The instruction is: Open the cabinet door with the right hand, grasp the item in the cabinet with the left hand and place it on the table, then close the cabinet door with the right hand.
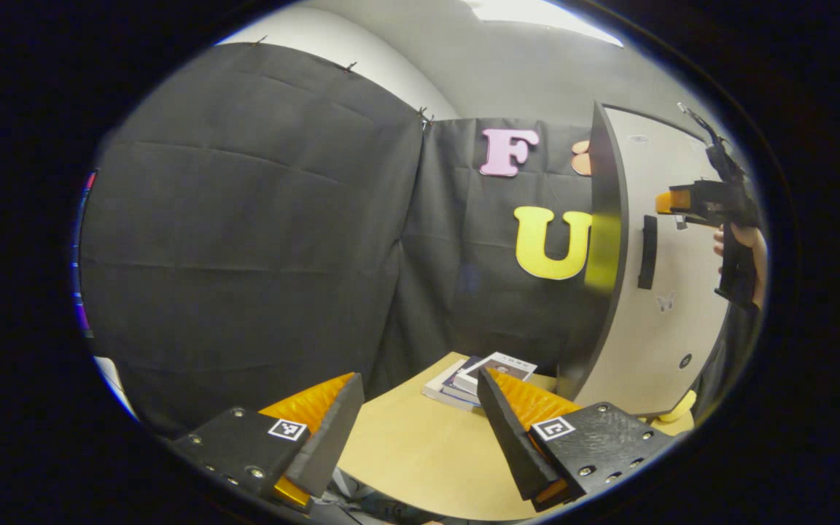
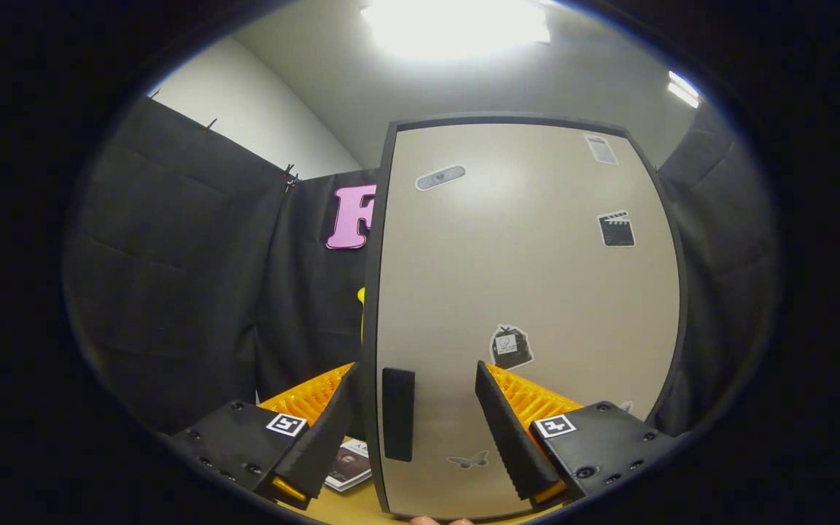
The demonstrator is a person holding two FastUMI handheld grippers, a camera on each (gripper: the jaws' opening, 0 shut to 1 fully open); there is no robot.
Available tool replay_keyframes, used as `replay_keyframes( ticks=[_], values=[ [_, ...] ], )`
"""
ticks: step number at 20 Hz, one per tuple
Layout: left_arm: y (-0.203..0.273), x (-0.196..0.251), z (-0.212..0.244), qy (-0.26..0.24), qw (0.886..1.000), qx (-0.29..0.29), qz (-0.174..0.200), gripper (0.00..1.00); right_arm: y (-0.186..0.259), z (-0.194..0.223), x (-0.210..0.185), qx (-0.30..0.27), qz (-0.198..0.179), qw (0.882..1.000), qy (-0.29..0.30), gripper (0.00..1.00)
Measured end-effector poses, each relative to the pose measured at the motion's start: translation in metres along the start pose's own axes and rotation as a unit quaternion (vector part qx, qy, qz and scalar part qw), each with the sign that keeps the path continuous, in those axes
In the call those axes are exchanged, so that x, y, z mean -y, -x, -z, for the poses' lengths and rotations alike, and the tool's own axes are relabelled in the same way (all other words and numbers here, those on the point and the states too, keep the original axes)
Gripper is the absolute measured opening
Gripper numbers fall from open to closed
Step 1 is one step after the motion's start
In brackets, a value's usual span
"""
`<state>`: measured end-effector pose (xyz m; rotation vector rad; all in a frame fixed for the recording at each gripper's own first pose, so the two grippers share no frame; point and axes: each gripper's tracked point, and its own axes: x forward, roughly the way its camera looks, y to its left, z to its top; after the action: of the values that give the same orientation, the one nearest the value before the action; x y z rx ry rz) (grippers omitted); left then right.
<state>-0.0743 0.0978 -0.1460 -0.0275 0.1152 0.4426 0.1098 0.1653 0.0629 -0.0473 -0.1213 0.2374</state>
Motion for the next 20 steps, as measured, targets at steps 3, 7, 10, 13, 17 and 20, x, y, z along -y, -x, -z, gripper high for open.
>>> replay_keyframes(
  ticks=[3,7,10,13,17,20],
  values=[
    [-0.007,-0.014,0.003,0.010,1.000,-0.005,-0.005,0.96,-0.022,0.016,-0.007,-0.021,0.013,1.000,0.003,0.97],
    [-0.023,-0.036,0.013,0.020,1.000,-0.016,-0.008,0.96,-0.044,0.043,-0.008,-0.066,0.038,0.997,0.006,0.97],
    [-0.032,-0.046,0.022,0.031,0.999,-0.026,-0.002,0.96,-0.050,0.059,-0.015,-0.090,0.050,0.995,0.006,0.80],
    [-0.042,-0.057,0.021,0.036,0.999,-0.028,0.002,0.96,-0.054,0.062,-0.017,-0.098,0.068,0.993,0.001,0.58],
    [-0.054,-0.068,0.021,0.038,0.999,-0.031,0.012,0.96,-0.056,0.063,-0.013,-0.111,0.095,0.989,-0.022,0.36],
    [-0.059,-0.074,0.018,0.043,0.998,-0.029,0.022,0.96,-0.054,0.063,-0.014,-0.117,0.093,0.988,-0.027,0.30]
  ],
)
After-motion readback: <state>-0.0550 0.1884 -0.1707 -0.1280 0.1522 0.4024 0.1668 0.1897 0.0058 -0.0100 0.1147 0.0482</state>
